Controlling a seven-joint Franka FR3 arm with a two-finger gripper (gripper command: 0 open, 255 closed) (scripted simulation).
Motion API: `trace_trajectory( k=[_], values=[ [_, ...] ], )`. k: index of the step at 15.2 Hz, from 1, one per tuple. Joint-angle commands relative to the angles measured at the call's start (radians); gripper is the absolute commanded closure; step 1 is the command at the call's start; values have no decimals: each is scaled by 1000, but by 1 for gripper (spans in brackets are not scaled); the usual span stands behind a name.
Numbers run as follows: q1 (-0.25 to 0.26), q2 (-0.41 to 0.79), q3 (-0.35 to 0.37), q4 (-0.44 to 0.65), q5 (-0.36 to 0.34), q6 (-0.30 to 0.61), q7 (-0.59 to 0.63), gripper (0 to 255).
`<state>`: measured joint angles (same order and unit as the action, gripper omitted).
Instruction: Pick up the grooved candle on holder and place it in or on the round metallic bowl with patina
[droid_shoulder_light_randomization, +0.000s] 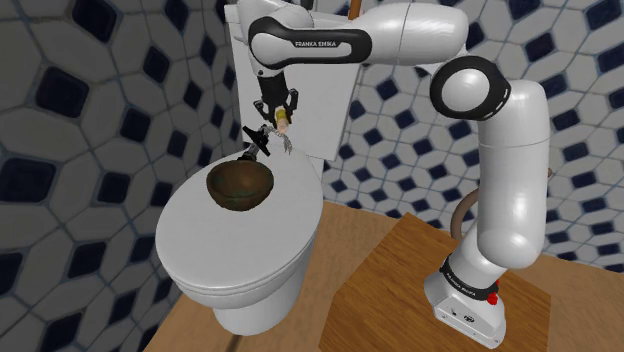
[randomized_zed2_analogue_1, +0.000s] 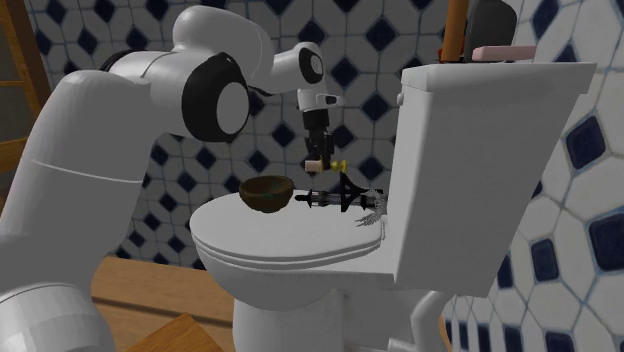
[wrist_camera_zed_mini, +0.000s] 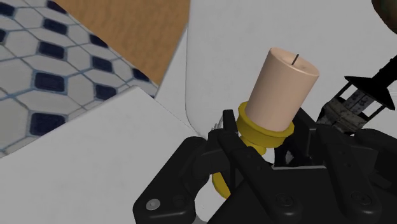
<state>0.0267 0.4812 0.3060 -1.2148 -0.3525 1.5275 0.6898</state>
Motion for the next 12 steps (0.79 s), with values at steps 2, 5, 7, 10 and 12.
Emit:
trace_trajectory(
  k=[2, 5, 7, 10, 12],
  values=[
    [42, 11, 13, 28, -1, -29, 45, 255],
    [96, 35, 28, 70, -5, -62, 101, 255],
    [135, 58, 36, 110, -9, -88, 137, 255],
    [199, 105, 46, 190, -18, -134, 189, 255],
    [247, 146, 50, 262, -26, -171, 220, 255]
  ],
)
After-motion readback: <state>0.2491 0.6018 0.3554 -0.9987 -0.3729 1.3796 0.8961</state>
